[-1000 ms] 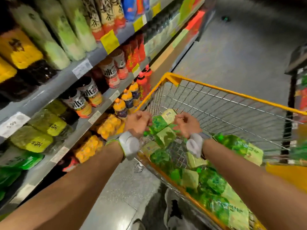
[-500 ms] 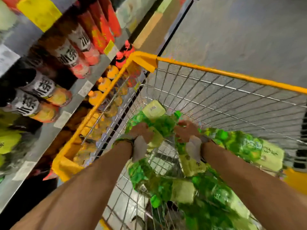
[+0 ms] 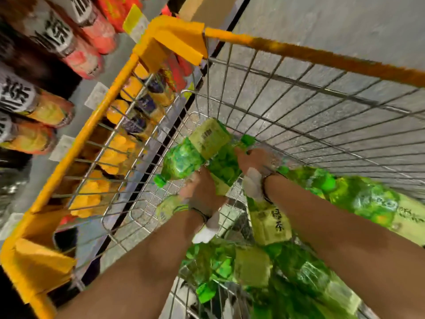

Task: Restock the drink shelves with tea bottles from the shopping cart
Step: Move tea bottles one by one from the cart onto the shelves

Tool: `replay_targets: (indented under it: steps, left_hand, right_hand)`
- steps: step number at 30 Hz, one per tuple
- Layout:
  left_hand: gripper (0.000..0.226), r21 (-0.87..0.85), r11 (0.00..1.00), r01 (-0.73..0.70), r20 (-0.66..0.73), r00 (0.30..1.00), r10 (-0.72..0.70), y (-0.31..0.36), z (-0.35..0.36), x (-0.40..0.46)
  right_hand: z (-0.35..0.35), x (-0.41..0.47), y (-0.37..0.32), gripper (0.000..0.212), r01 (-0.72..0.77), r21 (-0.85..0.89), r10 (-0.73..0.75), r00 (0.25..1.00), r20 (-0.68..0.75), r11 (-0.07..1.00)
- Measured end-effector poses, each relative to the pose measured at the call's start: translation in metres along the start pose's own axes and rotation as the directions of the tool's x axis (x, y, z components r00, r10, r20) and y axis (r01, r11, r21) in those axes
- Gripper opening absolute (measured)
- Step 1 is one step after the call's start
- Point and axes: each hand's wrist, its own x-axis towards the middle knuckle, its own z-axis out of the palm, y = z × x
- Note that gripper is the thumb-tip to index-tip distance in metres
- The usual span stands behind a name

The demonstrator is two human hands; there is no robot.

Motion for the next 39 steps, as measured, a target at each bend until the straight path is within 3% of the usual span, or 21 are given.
replay_targets:
  steps: [5, 8, 13, 16, 18, 20, 22, 26, 29, 34, 37, 39]
  left_hand:
    - [0.087, 0.015, 1.0, 0.004, 0.022, 1.0, -0.004, 0.001, -0.011, 0.003]
    - [0.086, -0.057, 0.998, 0.016, 0.08, 0.997, -0.011, -0.004, -0.015, 0.002]
    - [0.086, -0.094, 0.995, -0.015, 0.114, 0.993, 0.026, -0.01, -0.027, -0.015]
    - [0.092, -0.113, 0.989, -0.094, 0.145, 0.983, 0.11, -0.017, -0.052, -0.043]
    - [0.099, -0.142, 0.983, -0.12, 0.17, 0.975, 0.144, -0.019, -0.066, -0.056]
    - [0.107, -0.139, 0.98, -0.141, 0.164, 0.973, 0.164, -0.02, -0.084, -0.079]
    - [0.113, -0.131, 0.983, -0.13, 0.174, 0.973, 0.152, -0.018, -0.099, -0.093]
    - [0.072, -0.097, 0.972, -0.212, 0.023, 0.976, 0.215, -0.032, -0.125, -0.13]
    - [0.08, -0.06, 0.967, -0.246, -0.102, 0.966, 0.239, -0.048, -0.142, -0.165]
    - [0.107, -0.141, 0.945, -0.296, -0.272, 0.929, 0.251, -0.074, -0.17, -0.23]
    - [0.087, -0.178, 0.957, -0.23, -0.357, 0.921, 0.155, -0.098, -0.185, -0.265]
    - [0.087, -0.198, 0.958, -0.207, -0.412, 0.905, 0.11, -0.123, -0.191, -0.282]
  right_hand:
    - [-0.013, -0.015, -0.004, 0.051, 0.03, -0.004, -0.03, 0.996, 0.083, 1.0]
    - [-0.019, -0.024, 0.0, 0.058, 0.034, 0.104, -0.044, 0.995, 0.091, 0.994]
    - [-0.038, -0.05, -0.007, 0.049, -0.049, 0.256, 0.018, 0.993, 0.119, 0.965]
    - [-0.053, -0.076, -0.019, 0.063, -0.109, 0.294, 0.079, 0.991, 0.111, 0.95]
    - [-0.062, -0.089, -0.023, 0.061, -0.115, 0.316, 0.103, 0.993, 0.055, 0.942]
    - [-0.072, -0.11, -0.027, 0.056, -0.054, 0.354, 0.065, 0.998, -0.017, 0.934]
    - [-0.078, -0.128, -0.032, 0.055, 0.003, 0.378, -0.004, 1.0, 0.003, 0.926]
    - [-0.089, -0.183, -0.045, 0.06, 0.072, 0.56, -0.004, 0.993, -0.122, 0.825]
    - [-0.098, -0.231, -0.058, 0.048, 0.187, 0.589, -0.045, 0.968, -0.247, 0.786]
    - [-0.114, -0.307, -0.082, 0.055, 0.399, 0.485, -0.235, 0.902, -0.363, 0.778]
    - [-0.112, -0.355, -0.1, 0.062, 0.463, 0.468, -0.303, 0.875, -0.378, 0.753]
    - [-0.101, -0.381, -0.114, 0.06, 0.508, 0.482, -0.353, 0.855, -0.379, 0.714]
